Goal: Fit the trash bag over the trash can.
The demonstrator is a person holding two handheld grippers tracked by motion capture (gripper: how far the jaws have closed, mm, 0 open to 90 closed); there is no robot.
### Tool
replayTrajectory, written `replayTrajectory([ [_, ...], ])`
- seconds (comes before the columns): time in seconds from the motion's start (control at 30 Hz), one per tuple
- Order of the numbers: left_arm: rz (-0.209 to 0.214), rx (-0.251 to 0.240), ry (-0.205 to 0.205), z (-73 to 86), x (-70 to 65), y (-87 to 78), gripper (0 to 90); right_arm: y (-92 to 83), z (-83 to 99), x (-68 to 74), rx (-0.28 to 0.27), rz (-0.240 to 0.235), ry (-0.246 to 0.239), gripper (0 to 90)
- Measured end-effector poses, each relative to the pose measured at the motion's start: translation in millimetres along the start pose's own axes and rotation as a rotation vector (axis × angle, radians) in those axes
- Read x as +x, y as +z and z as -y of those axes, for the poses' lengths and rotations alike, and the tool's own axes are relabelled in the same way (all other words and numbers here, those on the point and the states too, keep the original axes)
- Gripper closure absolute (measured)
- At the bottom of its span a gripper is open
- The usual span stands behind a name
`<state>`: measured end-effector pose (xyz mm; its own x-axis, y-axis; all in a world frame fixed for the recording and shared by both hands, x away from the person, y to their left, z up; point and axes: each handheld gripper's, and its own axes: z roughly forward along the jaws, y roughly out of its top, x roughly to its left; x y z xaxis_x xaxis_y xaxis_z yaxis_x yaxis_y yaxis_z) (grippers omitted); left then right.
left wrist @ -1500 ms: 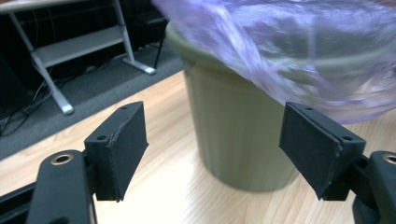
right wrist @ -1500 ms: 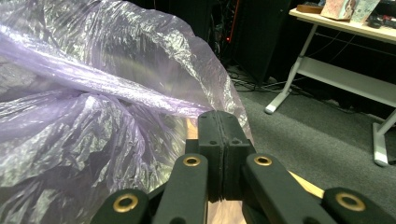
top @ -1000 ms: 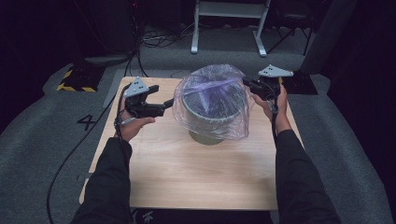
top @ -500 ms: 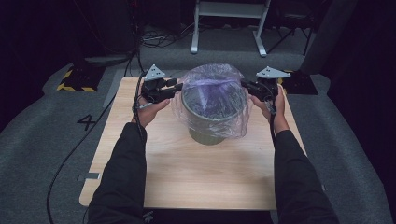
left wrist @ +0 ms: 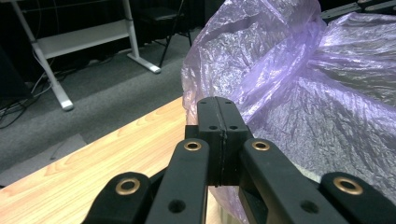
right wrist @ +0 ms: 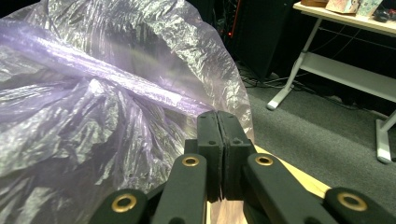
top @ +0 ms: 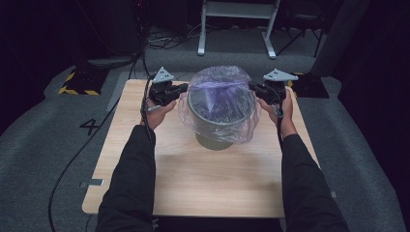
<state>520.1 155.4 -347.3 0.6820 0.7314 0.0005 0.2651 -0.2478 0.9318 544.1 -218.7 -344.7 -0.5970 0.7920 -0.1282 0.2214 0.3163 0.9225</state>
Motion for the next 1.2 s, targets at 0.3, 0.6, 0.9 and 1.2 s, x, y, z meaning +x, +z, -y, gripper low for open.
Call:
replayTrajectory([
  [0.3, -0.022, 0.037, -0.01, 3.1, 0.1, 16.1, 90.0, 6.4, 5.3, -4.9, 0.008, 0.024, 0.038, 86.5],
  [0.6, -0.032, 0.073, -0.069, 8.8, 3.4, 34.1, 90.0, 16.1, 14.1, -7.3, 0.046, 0.007, 0.073, 89.6],
  [0.9, -0.037, 0.103, -0.085, 12.0, 1.3, 48.9, 90.0, 23.4, 24.1, -10.9, 0.056, -0.03, 0.134, 90.0],
  [1.2, -0.01, 0.109, -0.132, 15.9, 6.6, 55.4, 90.0, 28.2, 30.8, -15.8, 0.076, -0.065, 0.169, 90.0],
])
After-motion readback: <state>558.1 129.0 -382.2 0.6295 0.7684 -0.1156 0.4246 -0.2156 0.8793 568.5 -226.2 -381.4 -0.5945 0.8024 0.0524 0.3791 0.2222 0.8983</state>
